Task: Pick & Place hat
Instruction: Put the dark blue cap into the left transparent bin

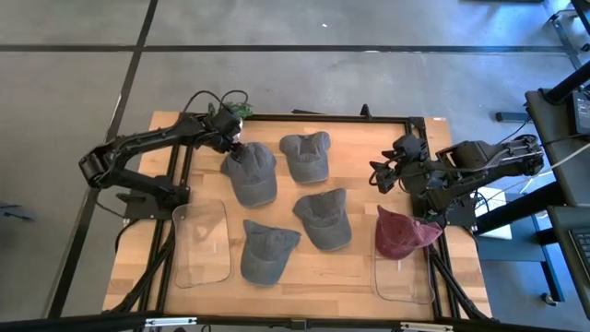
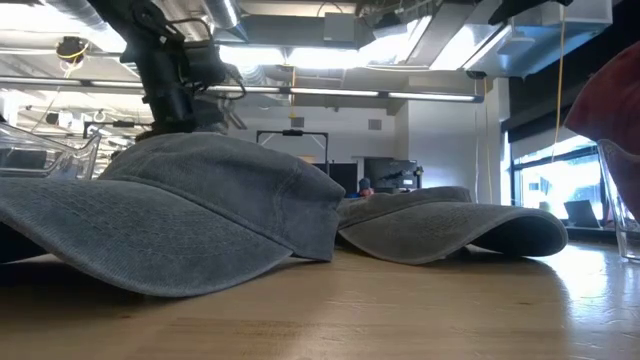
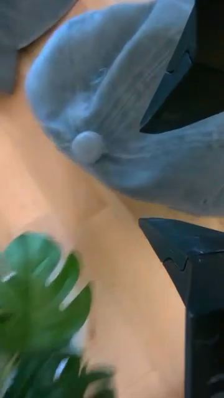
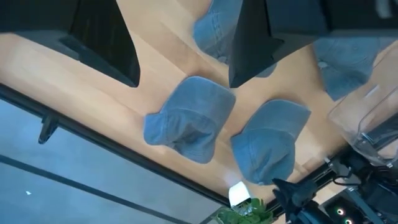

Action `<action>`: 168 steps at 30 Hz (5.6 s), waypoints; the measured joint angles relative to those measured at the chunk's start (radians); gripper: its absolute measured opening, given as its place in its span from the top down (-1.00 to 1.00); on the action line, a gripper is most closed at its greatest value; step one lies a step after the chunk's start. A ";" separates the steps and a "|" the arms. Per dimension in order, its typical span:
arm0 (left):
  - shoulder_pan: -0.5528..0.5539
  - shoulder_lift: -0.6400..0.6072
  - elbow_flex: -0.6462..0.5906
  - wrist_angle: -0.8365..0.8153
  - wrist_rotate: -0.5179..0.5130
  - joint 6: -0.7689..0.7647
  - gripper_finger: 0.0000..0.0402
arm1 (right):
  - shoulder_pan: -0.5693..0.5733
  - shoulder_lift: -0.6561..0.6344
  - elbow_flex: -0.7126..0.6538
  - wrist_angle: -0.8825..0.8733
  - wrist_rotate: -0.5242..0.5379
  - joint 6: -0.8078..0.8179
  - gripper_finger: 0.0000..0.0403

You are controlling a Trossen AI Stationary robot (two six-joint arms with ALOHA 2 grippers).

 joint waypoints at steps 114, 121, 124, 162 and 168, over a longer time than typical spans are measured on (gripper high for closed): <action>-1.631 -0.155 0.243 -0.901 -0.527 -1.516 0.94 | -0.038 0.001 -0.111 0.268 -0.024 -0.302 -0.23; -1.623 -0.155 0.239 -0.901 -0.508 -1.468 0.81 | -0.038 0.000 -0.111 0.268 -0.024 -0.309 -0.23; -1.622 -0.155 0.239 -0.901 -0.506 -1.460 0.76 | -0.038 0.000 -0.111 0.268 -0.024 -0.310 -0.23; -1.603 -0.414 0.258 -0.642 -0.961 -1.077 0.16 | -0.038 0.000 -0.111 0.271 -0.026 -0.355 -0.23; -1.388 -0.397 0.258 -0.201 -0.785 -0.618 0.16 | -0.057 0.000 -0.111 0.356 -0.026 -0.358 -0.23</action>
